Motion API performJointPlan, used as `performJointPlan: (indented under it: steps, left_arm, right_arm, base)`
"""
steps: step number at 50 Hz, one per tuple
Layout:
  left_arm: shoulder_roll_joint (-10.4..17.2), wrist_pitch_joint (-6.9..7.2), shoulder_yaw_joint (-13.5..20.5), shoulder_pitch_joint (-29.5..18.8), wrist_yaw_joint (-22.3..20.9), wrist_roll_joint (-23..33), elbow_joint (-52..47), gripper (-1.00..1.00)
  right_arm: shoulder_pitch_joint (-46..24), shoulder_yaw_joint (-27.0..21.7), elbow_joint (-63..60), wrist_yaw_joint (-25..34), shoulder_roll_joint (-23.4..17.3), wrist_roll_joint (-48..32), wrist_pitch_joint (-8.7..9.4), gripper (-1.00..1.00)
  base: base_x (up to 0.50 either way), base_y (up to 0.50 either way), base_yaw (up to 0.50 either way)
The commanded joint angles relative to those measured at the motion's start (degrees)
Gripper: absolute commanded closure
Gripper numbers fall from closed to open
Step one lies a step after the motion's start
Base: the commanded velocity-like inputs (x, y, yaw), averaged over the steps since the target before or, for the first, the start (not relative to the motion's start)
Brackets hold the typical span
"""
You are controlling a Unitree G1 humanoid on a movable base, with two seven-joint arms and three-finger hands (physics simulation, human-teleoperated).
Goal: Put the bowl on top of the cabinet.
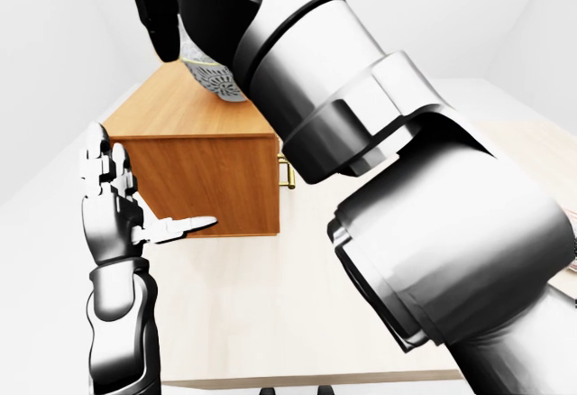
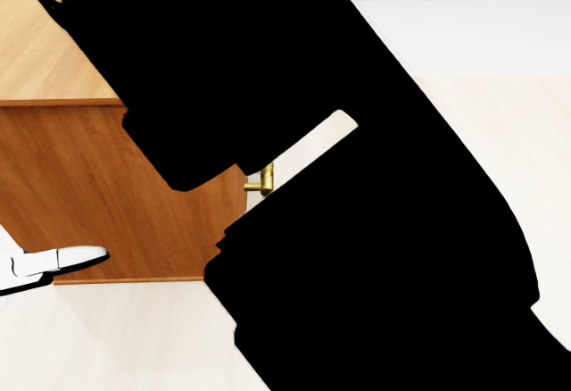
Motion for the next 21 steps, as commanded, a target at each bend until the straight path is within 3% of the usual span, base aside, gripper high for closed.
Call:
performJointPlan:
  steps: [1,21]
  left_arm:
    - [-0.4,0.0,0.4,0.2,-1.3,-2.7,-1.0,-1.0]
    - [-0.6,0.0,0.4,0.5,-1.6,-2.6,-1.1,-1.0]
  right_arm:
    - [0.0,1.2,-5.2,2.0,2.3,8.4,2.26,-1.0]
    - [0.0,2.9,-8.0,-0.5,2.8,8.4,2.26,-1.0]
  base:
    - [0.0,0.0,0.0]
    - [0.0,0.0,0.0]
